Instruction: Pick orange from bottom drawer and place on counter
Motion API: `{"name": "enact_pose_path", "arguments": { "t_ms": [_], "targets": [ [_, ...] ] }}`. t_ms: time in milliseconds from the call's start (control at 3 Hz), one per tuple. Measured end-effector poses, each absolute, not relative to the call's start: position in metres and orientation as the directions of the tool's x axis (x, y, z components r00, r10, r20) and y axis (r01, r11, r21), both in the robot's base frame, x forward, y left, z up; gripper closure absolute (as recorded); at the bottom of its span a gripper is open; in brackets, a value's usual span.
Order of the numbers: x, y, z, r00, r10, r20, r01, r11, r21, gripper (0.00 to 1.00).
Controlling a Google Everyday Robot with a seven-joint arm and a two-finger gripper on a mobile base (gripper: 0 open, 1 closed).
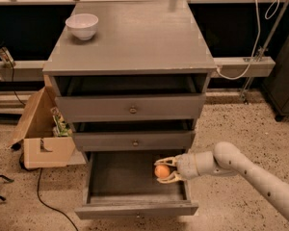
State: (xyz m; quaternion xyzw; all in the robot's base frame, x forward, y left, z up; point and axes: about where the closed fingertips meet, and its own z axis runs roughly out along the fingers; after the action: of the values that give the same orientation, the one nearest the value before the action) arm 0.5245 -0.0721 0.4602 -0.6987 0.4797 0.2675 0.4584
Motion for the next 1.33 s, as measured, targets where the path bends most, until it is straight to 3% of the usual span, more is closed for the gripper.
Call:
{"name": "enact_pose_path", "arguments": {
  "t_ms": [667, 1333],
  "targets": [
    [0.537, -0.068, 0.579, 0.392, -0.415, -0.821, -0.918, -0.113, -0.381, 1.00],
    [0.564, -0.074, 0.749, 0.375, -0.526, -0.763, -0.909, -0.047, -0.414, 1.00]
  ]
}}
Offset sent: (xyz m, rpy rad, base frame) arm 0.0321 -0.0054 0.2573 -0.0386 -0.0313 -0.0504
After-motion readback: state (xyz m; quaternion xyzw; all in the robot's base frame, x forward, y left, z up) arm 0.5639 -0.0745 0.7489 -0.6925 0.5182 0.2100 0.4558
